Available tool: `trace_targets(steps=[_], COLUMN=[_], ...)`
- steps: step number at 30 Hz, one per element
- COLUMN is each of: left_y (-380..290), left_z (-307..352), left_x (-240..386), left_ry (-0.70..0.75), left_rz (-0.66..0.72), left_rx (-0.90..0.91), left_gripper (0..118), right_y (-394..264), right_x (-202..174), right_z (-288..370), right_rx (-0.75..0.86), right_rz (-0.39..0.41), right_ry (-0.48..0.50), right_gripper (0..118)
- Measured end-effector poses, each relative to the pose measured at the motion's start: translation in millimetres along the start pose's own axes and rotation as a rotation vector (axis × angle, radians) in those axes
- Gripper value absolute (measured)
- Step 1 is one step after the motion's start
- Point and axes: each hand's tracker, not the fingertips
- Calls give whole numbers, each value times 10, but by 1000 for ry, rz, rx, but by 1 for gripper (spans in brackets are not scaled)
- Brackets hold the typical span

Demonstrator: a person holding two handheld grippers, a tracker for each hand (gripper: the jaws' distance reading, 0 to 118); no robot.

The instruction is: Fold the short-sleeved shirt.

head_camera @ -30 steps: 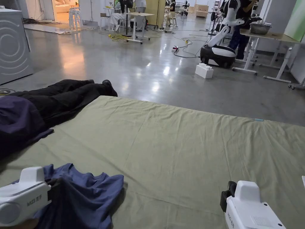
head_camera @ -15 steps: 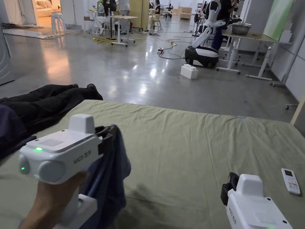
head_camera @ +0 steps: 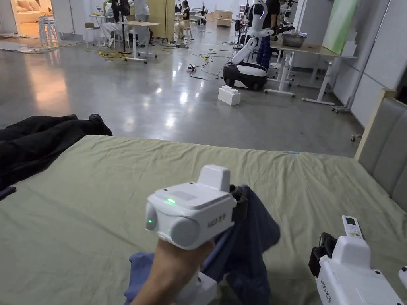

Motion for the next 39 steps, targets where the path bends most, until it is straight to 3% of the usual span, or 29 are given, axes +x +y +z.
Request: trace_targets(steps=[8, 11, 13, 15, 16, 18, 21, 26, 28, 30, 33, 39], left_y=[-772, -911, -938, -894, -867, -790, -635, -558, -564, -592, -673, -779], left_z=[-458, -460, -445, -395, -344, -203, 81, 657, 885, 1033, 1196, 1332], left_x=[0, -76, -155, -229, -271, -361, -504, -701, -777, -852, -943, -1110], left_ry=[72, 112, 119, 139, 147, 167, 207, 397, 474, 505, 577, 549], left_rz=[21, 17, 30, 29, 23, 2, -18, -30, -18, 4, 13, 59], left_rx=[-229, -240, -250, -256, -249, -198, -100, 104, 159, 182, 178, 126], left_gripper=[4, 11, 30, 63, 73, 84, 85, 79, 52, 5, 3, 0], right_y=[-138, -183, -198, -195, -185, -156, -86, 49, 97, 122, 159, 167], right_x=[121, 88, 41, -6, -34, -87, -174, -326, -392, -422, -459, -468], right_z=[55, 44, 34, 34, 38, 48, 59, 74, 79, 88, 96, 83], right_rx=[-46, -62, -71, -75, -75, -66, -45, 0, 21, 39, 59, 64], right_rz=[-12, -8, -3, 2, 6, 14, 24, 23, 31, 25, 23, 30], right_ry=[-17, -10, 0, 14, 23, 38, 61, 80, 79, 80, 76, 81], right_gripper=[0, 0, 0, 0, 0, 0, 0, 0, 0, 0, 0, 0])
